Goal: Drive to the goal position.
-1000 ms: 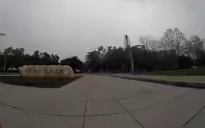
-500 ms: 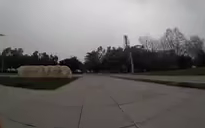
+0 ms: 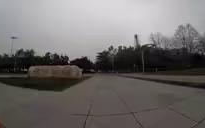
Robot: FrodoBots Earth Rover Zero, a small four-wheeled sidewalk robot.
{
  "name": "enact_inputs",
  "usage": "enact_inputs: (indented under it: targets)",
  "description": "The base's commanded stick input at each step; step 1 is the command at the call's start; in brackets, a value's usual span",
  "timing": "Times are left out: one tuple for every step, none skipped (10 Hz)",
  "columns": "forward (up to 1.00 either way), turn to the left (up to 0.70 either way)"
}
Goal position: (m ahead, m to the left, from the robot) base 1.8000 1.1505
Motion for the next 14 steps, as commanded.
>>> enact_inputs:
  targets:
    - [0.7,0.34]
    - [0.7,0.34]
    - [0.7,0.34]
    - [0.7,0.34]
    - [0.7,0.3]
    - [0.7,0.09]
    - [0.7,-0.01]
    - [0.7,-0.01]
    - [0.7,-0.01]
    - [0.7,-0.01]
    - [0.7,-0.17]
    - [0.7,-0.36]
    - [0.7,-0.36]
    - [0.7,-0.36]
